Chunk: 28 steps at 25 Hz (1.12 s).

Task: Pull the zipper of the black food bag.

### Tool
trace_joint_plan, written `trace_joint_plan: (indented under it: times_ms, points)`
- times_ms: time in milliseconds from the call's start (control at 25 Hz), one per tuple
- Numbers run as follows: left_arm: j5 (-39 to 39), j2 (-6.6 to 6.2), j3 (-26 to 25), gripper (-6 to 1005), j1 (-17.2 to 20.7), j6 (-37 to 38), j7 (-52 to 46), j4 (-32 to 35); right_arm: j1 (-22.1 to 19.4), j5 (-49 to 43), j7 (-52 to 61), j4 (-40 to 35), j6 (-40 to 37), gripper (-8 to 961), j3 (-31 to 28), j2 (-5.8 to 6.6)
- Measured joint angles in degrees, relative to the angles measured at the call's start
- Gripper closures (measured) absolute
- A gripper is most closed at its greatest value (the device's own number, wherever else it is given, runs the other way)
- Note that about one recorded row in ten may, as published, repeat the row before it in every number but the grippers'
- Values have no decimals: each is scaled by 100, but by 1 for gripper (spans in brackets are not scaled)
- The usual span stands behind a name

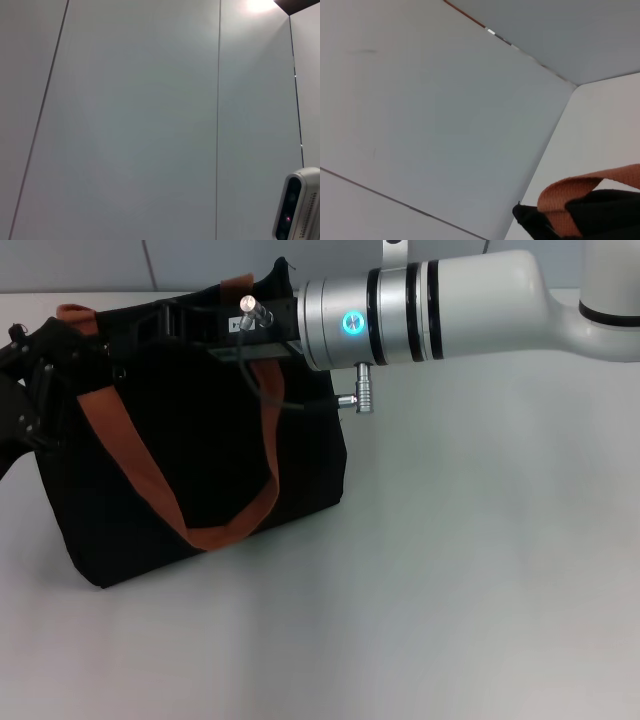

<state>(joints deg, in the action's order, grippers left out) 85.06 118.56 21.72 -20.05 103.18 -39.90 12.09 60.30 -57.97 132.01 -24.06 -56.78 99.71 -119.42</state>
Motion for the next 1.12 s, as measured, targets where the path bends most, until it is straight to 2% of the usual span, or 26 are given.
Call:
trace_joint_plan:
  times_ms: [280, 560, 760, 1120]
  points:
    - [-4, 0, 8, 984, 4, 5, -4, -1, -21, -6, -122, -22, -52, 955, -4, 8]
    - [-4, 0, 8, 983, 17, 26, -24, -5, -69, -6, -204, -72, -62, 841, -14, 2]
    - [2, 0, 8, 983, 19, 46, -29, -5, 50, -41, -211, -75, -13, 755, 42, -13]
    - [9, 0, 8, 982, 20, 91, -44, -5, 150, -348, -175, -79, 65, 760, 33, -28]
